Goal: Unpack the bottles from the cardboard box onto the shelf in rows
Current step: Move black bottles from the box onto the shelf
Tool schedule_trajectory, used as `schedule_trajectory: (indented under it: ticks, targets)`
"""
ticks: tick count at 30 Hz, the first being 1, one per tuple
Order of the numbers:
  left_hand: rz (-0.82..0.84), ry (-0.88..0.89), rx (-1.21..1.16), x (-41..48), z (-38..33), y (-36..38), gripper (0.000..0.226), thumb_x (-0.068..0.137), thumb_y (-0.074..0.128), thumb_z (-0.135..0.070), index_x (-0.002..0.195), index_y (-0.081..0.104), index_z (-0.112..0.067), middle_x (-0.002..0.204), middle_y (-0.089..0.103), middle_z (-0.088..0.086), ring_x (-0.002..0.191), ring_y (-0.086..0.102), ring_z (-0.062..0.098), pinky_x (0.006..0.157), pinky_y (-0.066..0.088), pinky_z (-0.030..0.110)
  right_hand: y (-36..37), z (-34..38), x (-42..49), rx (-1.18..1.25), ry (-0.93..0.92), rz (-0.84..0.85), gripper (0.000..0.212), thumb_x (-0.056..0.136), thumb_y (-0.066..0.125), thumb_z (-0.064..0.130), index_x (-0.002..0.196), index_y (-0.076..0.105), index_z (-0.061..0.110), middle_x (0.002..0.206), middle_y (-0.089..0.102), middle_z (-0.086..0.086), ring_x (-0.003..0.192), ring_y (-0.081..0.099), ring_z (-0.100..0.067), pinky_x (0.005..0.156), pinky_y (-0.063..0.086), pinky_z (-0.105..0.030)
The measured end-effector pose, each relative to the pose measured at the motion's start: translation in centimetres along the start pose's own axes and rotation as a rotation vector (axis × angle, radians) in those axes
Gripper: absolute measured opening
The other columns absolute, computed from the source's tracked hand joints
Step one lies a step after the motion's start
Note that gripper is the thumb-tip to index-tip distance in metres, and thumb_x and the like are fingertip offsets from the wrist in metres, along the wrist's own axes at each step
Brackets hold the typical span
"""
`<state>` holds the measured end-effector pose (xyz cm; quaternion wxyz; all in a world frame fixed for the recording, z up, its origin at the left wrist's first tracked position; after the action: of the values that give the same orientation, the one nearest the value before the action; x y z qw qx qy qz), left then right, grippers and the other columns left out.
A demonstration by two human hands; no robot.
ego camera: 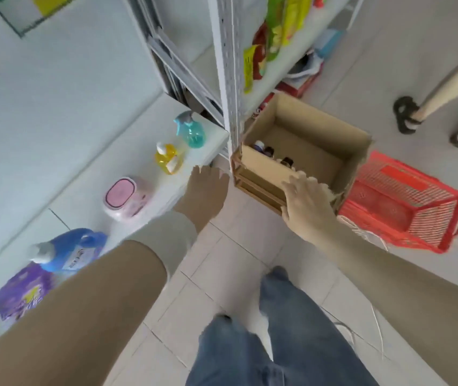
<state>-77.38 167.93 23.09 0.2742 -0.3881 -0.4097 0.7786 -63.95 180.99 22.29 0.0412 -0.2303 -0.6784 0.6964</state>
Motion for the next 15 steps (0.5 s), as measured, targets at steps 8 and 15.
schedule_trajectory:
  ticks: [8, 15]
  targets:
    - [0.146, 0.181, -0.064, 10.0, -9.0, 0.0, 0.048, 0.096, 0.046, -0.027, 0.139, 0.033, -0.009, 0.143, 0.037, 0.014, 0.130, 0.036, 0.031, 0.109, 0.027, 0.038, 7.5, -9.5, 2.5, 0.174, 0.144, 0.110, 0.038, 0.076, 0.071, 0.012, 0.111, 0.060, -0.001, 0.114, 0.062, -0.023, 0.105, 0.060, -0.042, 0.088, 0.051, -0.051]
    - [0.116, 0.353, -0.102, 19.5, -11.3, -1.9, 0.039, 0.097, 0.040, -0.022, 0.134, 0.040, -0.009, 0.138, 0.045, 0.015, 0.129, 0.040, 0.032, 0.110, 0.026, 0.043, 8.3, -13.4, 9.0, 0.252, 0.284, 0.193, 0.038, 0.084, 0.059, 0.008, 0.121, 0.054, 0.001, 0.127, 0.055, -0.022, 0.123, 0.048, -0.041, 0.101, 0.040, -0.052]
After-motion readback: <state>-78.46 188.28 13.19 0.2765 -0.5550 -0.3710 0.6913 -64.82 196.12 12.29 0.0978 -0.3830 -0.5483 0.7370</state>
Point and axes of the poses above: each hand's wrist, its own x-axis towards the middle knuckle, its own y-axis out of the palm, z = x × y, the point moved 3 cm from there along x, towards the middle knuckle
